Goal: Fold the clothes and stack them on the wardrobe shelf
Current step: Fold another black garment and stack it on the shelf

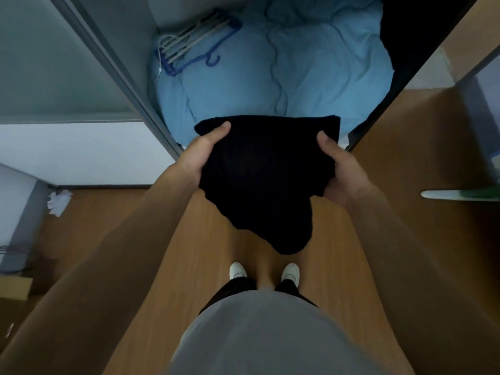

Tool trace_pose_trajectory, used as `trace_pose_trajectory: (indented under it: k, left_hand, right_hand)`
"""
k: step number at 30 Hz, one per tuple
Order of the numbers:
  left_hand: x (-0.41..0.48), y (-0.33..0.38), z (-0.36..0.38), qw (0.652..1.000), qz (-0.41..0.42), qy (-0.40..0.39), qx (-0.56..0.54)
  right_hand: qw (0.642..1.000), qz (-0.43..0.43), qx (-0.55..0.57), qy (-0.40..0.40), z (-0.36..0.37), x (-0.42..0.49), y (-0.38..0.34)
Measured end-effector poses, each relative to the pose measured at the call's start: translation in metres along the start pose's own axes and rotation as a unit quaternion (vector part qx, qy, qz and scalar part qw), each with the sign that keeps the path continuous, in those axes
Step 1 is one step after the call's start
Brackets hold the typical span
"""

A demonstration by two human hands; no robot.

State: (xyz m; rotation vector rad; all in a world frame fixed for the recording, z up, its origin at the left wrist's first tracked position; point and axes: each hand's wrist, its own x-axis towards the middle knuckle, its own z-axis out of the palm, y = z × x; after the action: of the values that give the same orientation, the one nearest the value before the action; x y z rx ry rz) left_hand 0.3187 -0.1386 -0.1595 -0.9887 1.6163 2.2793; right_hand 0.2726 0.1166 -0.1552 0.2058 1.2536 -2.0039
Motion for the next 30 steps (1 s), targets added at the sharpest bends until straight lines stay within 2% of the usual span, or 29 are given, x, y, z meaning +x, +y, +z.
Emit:
trace_pose_trajectory:
  k: [2, 4, 8, 12, 14, 17, 22, 26, 28, 30]
  left_hand:
    - [-0.001, 0.003, 0.001, 1.000, -0.013, 0.007, -0.025]
    - [0.000, 0.003, -0.003, 0.998, -0.015, 0.005, -0.057]
    - [-0.002, -0.011, -0.033, 0.984, 0.015, -0.094, -0.151]
    - [-0.008, -0.030, -0.029, 0.990, -0.031, -0.109, -0.082]
    - [-0.007, -0.027, -0.024, 0.994, -0.035, -0.099, -0.040]
    - [0.000, -0.015, -0.025, 0.993, -0.005, -0.093, -0.078]
    - [0.009, -0.007, -0.027, 0.993, 0.000, -0.064, -0.101]
    - [0.012, -0.002, -0.026, 0.989, 0.014, -0.012, -0.148]
    - [0.012, 0.002, -0.024, 0.990, 0.011, 0.009, -0.143]
    - [0.013, 0.007, -0.024, 0.992, -0.001, 0.031, -0.123]
  right_hand:
    - [0.997, 0.039, -0.073, -0.009, 0.008, 0.002, 0.015]
    - [0.993, 0.043, -0.108, 0.003, 0.016, 0.003, 0.027]
    - [0.999, 0.025, -0.022, 0.003, 0.028, 0.002, 0.018]
    - [0.999, 0.024, -0.023, 0.022, 0.029, 0.009, 0.007]
    - [0.998, 0.026, -0.045, 0.025, 0.029, 0.010, 0.004]
    - [0.999, -0.004, -0.023, 0.022, 0.021, 0.013, -0.001]
    - [0.993, -0.043, -0.053, 0.099, 0.015, 0.018, -0.003]
    - [0.992, -0.123, 0.033, 0.019, 0.016, 0.017, -0.015]
    - [0.991, -0.136, -0.022, 0.006, 0.022, 0.017, -0.022]
    - [0.980, -0.113, -0.158, 0.049, 0.026, 0.020, -0.024]
